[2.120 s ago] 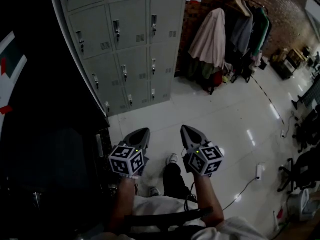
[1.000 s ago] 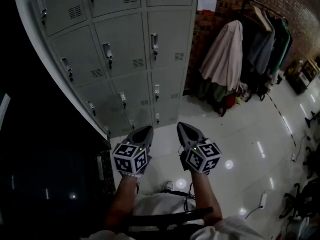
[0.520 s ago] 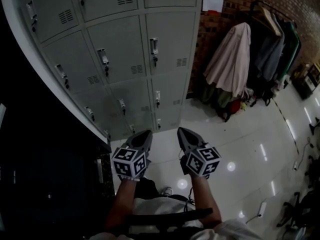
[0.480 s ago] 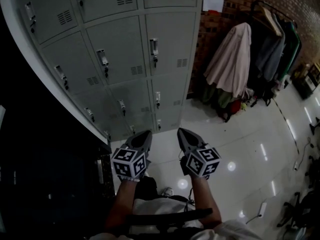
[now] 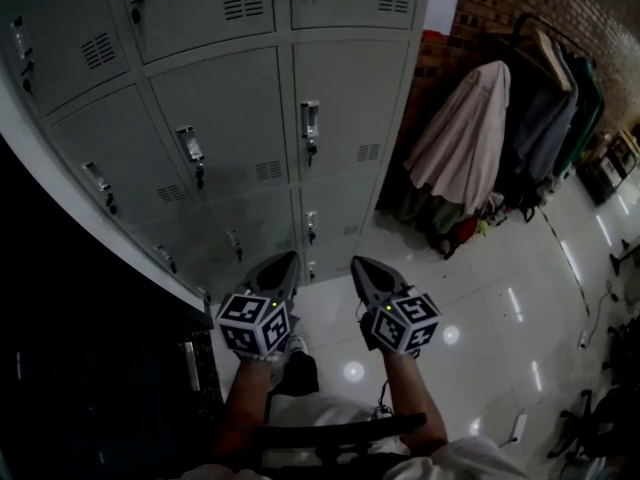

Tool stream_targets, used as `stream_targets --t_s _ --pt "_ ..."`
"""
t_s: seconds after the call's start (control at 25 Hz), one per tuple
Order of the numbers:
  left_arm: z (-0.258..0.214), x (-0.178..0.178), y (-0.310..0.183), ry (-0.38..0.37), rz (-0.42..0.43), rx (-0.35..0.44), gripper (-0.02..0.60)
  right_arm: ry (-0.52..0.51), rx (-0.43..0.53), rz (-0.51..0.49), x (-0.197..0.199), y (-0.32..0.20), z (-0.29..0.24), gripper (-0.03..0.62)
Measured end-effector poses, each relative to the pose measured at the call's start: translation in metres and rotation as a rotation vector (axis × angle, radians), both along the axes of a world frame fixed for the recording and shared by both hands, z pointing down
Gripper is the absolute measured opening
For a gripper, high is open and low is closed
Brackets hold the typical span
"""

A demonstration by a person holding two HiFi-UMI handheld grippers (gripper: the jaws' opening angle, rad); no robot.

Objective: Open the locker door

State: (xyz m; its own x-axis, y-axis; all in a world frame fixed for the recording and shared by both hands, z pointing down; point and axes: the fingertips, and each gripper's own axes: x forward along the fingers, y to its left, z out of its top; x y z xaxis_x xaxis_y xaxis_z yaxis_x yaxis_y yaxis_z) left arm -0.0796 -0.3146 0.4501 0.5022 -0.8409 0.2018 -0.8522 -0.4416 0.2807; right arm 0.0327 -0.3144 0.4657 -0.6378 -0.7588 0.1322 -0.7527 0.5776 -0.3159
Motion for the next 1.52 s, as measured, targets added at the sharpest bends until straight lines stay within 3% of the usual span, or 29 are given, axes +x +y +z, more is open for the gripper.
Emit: stream_targets --t_s 0.24,0.44,0.52,0.6,1.12,1.52 --pt "-0.014 -0.021 -0.074 0.001 0.037 0.018 -0.002 0.008 0.046 -0.005 -0.031 -0.077 -0.02 0.009" --pt "-0.028 -0.037 -0.129 0.021 0.069 0.062 -0.002 0.035 0.088 0.06 -0.046 -0.14 -0.033 0.036" --pt "-0.03 -0.043 -0.143 0.019 0.081 0.057 -0.002 0.032 0.091 0.077 -0.053 -0.16 -0.036 0.129" --pt "-0.029 -0.047 -0.154 0.02 0.097 0.054 -0.002 0.029 0.096 0.091 -0.06 -0.176 -0.039 0.182" --pt "-0.019 -0.053 -0.203 0.036 0.134 0.038 -0.002 0.048 0.161 0.084 -0.088 -0.244 -0.058 0.202" --pt "-0.024 -0.062 -0.239 0.026 0.085 0.051 -0.002 0.054 0.186 0.027 -0.11 -0.292 -0.067 0.202"
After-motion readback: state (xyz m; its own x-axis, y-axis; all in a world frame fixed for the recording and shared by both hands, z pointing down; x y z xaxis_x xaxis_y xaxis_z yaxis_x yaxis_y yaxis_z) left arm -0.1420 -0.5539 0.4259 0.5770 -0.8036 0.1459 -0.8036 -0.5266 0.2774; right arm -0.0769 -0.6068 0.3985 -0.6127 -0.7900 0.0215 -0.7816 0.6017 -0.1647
